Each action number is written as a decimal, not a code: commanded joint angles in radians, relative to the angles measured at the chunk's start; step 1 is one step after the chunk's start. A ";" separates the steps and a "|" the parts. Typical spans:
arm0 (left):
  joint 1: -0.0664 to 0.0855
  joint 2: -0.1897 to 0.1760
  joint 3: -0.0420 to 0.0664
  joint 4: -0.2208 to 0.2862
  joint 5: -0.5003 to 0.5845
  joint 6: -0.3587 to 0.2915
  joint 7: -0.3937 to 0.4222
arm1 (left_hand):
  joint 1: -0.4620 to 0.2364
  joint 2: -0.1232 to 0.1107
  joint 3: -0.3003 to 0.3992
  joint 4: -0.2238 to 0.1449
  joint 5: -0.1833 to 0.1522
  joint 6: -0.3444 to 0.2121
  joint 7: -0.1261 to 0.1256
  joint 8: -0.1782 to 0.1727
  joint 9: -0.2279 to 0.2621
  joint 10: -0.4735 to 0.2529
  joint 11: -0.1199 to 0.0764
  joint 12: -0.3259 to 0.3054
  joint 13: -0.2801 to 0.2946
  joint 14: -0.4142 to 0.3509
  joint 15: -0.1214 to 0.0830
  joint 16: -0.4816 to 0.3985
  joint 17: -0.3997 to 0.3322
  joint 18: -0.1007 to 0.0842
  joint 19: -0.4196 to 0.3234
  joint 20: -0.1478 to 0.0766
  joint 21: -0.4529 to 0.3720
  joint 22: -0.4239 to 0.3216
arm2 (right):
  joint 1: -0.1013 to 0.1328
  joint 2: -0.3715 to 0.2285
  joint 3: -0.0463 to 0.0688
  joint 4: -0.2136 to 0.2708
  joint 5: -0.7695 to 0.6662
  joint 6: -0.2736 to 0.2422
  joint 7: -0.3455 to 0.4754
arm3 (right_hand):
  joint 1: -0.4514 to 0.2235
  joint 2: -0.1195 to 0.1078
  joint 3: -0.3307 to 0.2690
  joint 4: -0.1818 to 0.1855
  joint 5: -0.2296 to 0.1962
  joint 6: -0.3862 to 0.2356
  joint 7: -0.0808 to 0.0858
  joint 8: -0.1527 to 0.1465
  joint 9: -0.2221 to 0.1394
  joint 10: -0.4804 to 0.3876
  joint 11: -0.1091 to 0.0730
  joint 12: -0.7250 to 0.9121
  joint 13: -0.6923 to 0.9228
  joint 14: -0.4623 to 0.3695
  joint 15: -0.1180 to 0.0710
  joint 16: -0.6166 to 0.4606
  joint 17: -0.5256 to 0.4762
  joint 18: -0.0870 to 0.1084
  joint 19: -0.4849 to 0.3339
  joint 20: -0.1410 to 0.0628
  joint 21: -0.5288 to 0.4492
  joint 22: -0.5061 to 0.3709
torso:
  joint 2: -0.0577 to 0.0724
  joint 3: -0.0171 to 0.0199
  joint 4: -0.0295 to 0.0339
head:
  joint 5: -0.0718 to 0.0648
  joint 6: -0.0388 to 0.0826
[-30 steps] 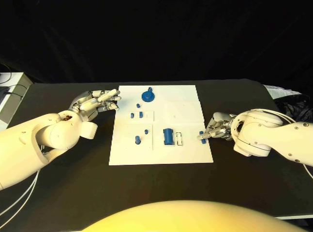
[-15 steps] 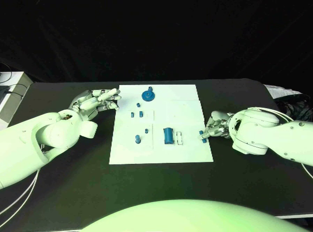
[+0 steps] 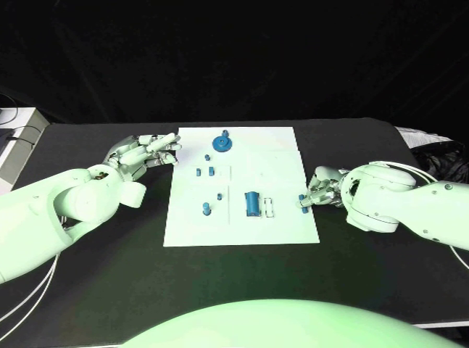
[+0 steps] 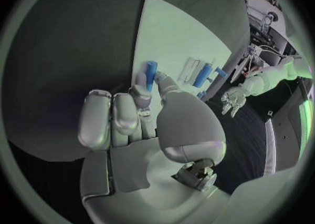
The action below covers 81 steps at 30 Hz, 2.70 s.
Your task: Assemble the parts on the task board
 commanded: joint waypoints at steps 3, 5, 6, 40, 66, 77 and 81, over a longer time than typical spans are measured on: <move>-0.001 0.001 0.001 0.001 -0.003 0.011 0.001 | 0.001 0.008 -0.005 -0.001 -0.001 -0.002 -0.005 0.001 0.001 0.005 0.003 -0.004 0.001 -0.002 -0.002 -0.005 0.001 -0.018 0.005 -0.002 -0.005 0.002 | -0.012 -0.005 -0.009 0.012 0.075 -0.017 -0.009 | -0.014 0.002 0.230 -0.193 0.023 -0.026 -0.008 0.009 -0.105 0.003 -0.007 -0.009 -0.003 0.001 -0.004 -0.004 0.000 -0.009 0.036 -0.005 0.003 0.166 | 0.000 0.0002 -0.0004 | 0.000 -0.001; -0.001 0.001 0.001 0.001 -0.003 0.010 0.000 | 0.001 0.008 -0.005 -0.001 -0.001 -0.002 -0.005 0.001 0.001 0.005 0.003 -0.004 0.001 -0.002 -0.002 -0.005 0.001 -0.018 0.005 -0.002 -0.005 0.002 | -0.008 -0.011 -0.009 0.024 0.101 -0.034 -0.008 | -0.017 0.000 0.242 -0.198 0.042 -0.028 -0.007 0.011 -0.098 0.004 -0.006 -0.008 -0.002 0.001 -0.004 -0.005 -0.001 -0.009 0.036 -0.005 0.003 0.166 | 0.000 0.0001 -0.0005 | 0.000 -0.001; -0.001 0.001 0.001 0.001 -0.003 0.010 0.000 | 0.001 0.008 -0.005 -0.001 -0.001 -0.002 -0.005 0.001 0.001 0.005 0.003 -0.004 0.001 -0.002 -0.002 -0.005 0.001 -0.018 0.005 -0.002 -0.005 0.002 | -0.005 -0.013 -0.008 0.029 0.111 -0.040 -0.007 | -0.017 -0.001 0.245 -0.199 0.046 -0.029 -0.006 0.012 -0.096 0.004 -0.006 -0.009 -0.003 0.001 -0.004 -0.005 -0.001 -0.009 0.036 -0.005 0.003 0.166 | 0.000 0.0000 -0.0010 | 0.001 -0.001; -0.001 0.004 0.001 0.001 -0.004 0.014 -0.009 | 0.002 0.009 -0.005 -0.001 -0.001 -0.003 -0.005 0.001 0.001 0.005 0.003 -0.004 0.001 -0.002 -0.002 -0.005 0.002 -0.018 0.005 -0.002 -0.005 0.002 | 0.008 0.081 -0.008 0.041 0.255 -0.114 0.010 | -0.021 -0.006 0.235 -0.224 0.083 -0.038 -0.006 0.015 -0.066 -0.003 -0.005 -0.018 -0.009 0.000 -0.003 -0.010 -0.007 -0.008 0.034 -0.004 0.005 0.166 | 0.001 -0.0004 0.0014 | 0.008 -0.004; -0.001 0.003 0.001 -0.002 -0.004 0.019 -0.018 | 0.002 0.010 -0.006 0.000 -0.001 -0.004 -0.004 0.001 0.001 0.004 0.004 -0.005 0.001 -0.002 -0.002 -0.005 0.002 -0.018 0.006 -0.002 -0.006 0.004 | 0.004 0.091 -0.008 0.067 0.227 -0.141 0.030 | -0.018 -0.007 0.230 -0.221 0.081 -0.036 -0.007 0.014 -0.068 -0.003 -0.006 -0.016 -0.009 0.001 -0.004 -0.011 -0.009 -0.008 0.034 -0.005 0.002 0.165 | 0.001 0.0006 -0.0001 | 0.020 -0.004; -0.001 0.002 0.001 -0.002 -0.005 0.022 -0.021 | 0.001 0.010 -0.007 0.000 -0.001 -0.003 -0.005 0.001 0.001 0.002 0.004 -0.006 0.000 -0.002 -0.002 -0.006 0.002 -0.018 0.006 -0.002 -0.007 0.004 | 0.004 0.093 -0.007 0.056 0.226 -0.126 0.023 | -0.018 -0.007 0.230 -0.221 0.081 -0.036 -0.007 0.014 -0.068 -0.003 -0.006 -0.016 -0.009 0.001 -0.004 -0.011 -0.009 -0.008 0.034 -0.005 0.002 0.165 | 0.000 -0.0009 0.0000 | 0.021 -0.004; -0.001 0.002 0.001 -0.001 -0.005 0.022 -0.022 | 0.001 0.010 -0.008 0.000 -0.001 -0.003 -0.005 0.001 0.001 0.002 0.004 -0.006 0.000 -0.002 -0.002 -0.006 0.002 -0.018 0.006 -0.002 -0.007 0.004 | 0.004 0.095 -0.007 0.045 0.225 -0.112 0.017 | -0.019 -0.008 0.225 -0.217 0.070 -0.035 -0.009 0.014 -0.069 -0.004 -0.007 -0.017 -0.011 0.001 -0.004 -0.011 -0.011 -0.008 0.034 -0.005 0.001 0.165 | 0.000 0.0001 -0.0004 | 0.022 -0.004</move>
